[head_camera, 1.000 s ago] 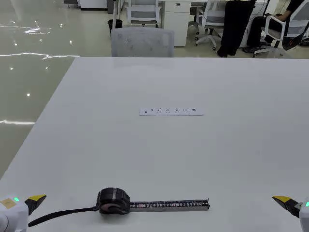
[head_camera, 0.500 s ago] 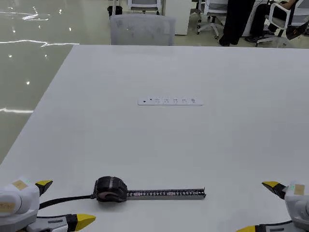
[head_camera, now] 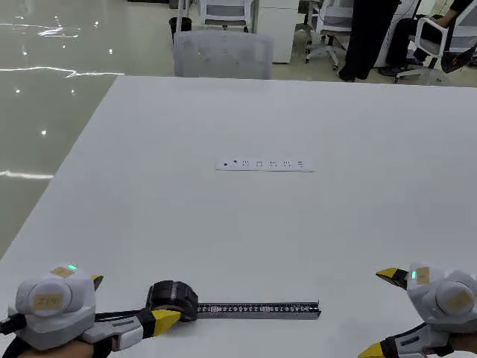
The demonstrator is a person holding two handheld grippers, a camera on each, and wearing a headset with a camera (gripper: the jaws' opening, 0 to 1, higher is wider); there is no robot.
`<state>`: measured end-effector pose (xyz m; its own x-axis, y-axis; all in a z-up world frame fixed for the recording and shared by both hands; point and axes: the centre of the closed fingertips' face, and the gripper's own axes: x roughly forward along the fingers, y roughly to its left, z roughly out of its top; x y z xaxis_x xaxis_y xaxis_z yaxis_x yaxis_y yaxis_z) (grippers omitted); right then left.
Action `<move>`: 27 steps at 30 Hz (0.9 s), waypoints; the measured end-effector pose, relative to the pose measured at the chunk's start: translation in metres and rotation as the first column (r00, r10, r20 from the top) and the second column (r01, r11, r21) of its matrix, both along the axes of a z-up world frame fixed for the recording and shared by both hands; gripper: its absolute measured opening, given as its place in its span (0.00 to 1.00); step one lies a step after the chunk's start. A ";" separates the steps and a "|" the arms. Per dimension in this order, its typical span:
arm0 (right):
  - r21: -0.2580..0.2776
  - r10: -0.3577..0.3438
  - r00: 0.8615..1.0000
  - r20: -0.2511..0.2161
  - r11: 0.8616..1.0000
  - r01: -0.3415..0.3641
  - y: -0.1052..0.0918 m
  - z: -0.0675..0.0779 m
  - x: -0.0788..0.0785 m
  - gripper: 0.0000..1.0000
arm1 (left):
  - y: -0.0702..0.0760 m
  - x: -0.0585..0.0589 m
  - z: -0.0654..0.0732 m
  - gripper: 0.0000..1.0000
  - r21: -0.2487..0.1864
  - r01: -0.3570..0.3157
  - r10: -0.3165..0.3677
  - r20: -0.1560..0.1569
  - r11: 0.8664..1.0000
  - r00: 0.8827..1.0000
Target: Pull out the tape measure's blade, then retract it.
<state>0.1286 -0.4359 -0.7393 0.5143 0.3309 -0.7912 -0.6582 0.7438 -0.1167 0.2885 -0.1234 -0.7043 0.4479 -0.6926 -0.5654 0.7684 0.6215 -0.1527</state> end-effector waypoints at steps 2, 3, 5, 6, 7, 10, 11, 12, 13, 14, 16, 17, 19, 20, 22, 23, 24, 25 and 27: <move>-0.014 0.040 0.999 -0.004 0.999 -0.041 0.003 -0.001 0.005 0.92 | -0.006 0.000 0.004 0.99 0.005 0.004 -0.004 0.022 1.000 1.000; -0.031 0.070 0.997 -0.017 0.997 -0.070 0.003 -0.002 0.008 0.91 | -0.011 0.002 0.007 1.00 -0.004 0.001 0.000 0.041 1.000 0.999; -0.041 0.097 0.995 -0.036 0.994 -0.098 0.005 -0.005 0.013 0.91 | -0.019 0.004 0.006 1.00 -0.006 -0.019 0.020 0.043 1.000 0.999; -0.039 0.109 0.993 -0.036 0.993 -0.110 0.006 -0.005 0.016 0.91 | -0.022 0.004 0.006 1.00 -0.007 -0.031 0.031 0.040 1.000 0.999; -0.037 0.118 0.992 -0.045 0.992 -0.120 0.008 -0.006 0.018 0.90 | -0.025 0.004 0.006 1.00 -0.009 -0.034 0.034 0.040 0.999 0.999; -0.049 0.168 0.984 -0.063 0.984 -0.171 0.012 -0.010 0.025 0.87 | -0.034 0.001 -0.002 1.00 0.014 -0.036 0.036 0.054 0.999 0.998; -0.051 0.188 0.980 -0.068 0.980 -0.192 0.014 -0.011 0.027 0.85 | -0.036 0.001 -0.007 1.00 0.028 -0.033 0.031 0.057 0.999 0.998; -0.052 0.197 0.978 -0.070 0.978 -0.201 0.016 -0.012 0.029 0.84 | -0.037 0.000 -0.009 1.00 0.035 -0.033 0.031 0.063 0.999 0.998; -0.053 0.214 0.974 -0.075 0.974 -0.219 0.017 -0.016 0.031 0.82 | -0.039 0.000 -0.012 1.00 0.033 -0.037 0.035 0.065 0.999 0.997; -0.060 0.218 0.972 -0.083 0.973 -0.224 0.017 -0.019 0.033 0.81 | -0.039 0.000 -0.015 1.00 0.034 -0.043 0.041 0.065 0.998 0.997; -0.069 0.245 0.964 -0.099 0.965 -0.252 0.020 -0.026 0.035 0.79 | -0.039 0.002 -0.021 1.00 0.034 -0.070 0.067 0.070 0.997 0.995; -0.067 0.262 0.959 -0.109 0.960 -0.270 0.022 -0.029 0.035 0.77 | -0.038 0.003 -0.022 1.00 0.029 -0.081 0.079 0.075 0.996 0.994; -0.072 0.279 0.951 -0.130 0.954 -0.290 0.025 -0.036 0.037 0.73 | -0.038 0.003 -0.029 1.00 0.026 -0.097 0.096 0.069 0.995 0.993; -0.073 0.285 0.948 -0.138 0.952 -0.297 0.026 -0.039 0.037 0.70 | -0.038 0.002 -0.032 0.99 0.024 -0.102 0.100 0.070 0.995 0.993; -0.065 0.296 0.942 -0.159 0.949 -0.309 0.029 -0.048 0.039 0.64 | -0.037 0.000 -0.038 0.99 0.026 -0.106 0.104 0.070 0.994 0.992; -0.056 0.298 0.938 -0.179 0.948 -0.312 0.031 -0.052 0.039 0.61 | -0.036 -0.002 -0.040 0.99 0.022 -0.110 0.109 0.073 0.994 0.991; -0.057 0.295 0.937 -0.188 0.949 -0.310 0.032 -0.056 0.040 0.58 | -0.035 -0.003 -0.041 0.98 0.022 -0.112 0.110 0.076 0.993 0.991; -0.057 0.297 0.935 -0.195 0.948 -0.313 0.034 -0.059 0.040 0.56 | -0.035 -0.004 -0.042 0.98 0.022 -0.111 0.109 0.078 0.994 0.991; -0.045 0.301 0.930 -0.213 0.947 -0.317 0.038 -0.066 0.041 0.49 | -0.034 -0.006 -0.046 0.97 0.024 -0.106 0.104 0.080 0.994 0.991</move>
<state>0.1697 -0.3981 -0.8048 0.2247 0.3815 -0.8966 -0.8695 0.4940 -0.0077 0.2821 -0.1569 -0.7501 0.5609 -0.6239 -0.5442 0.7078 0.7024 -0.0759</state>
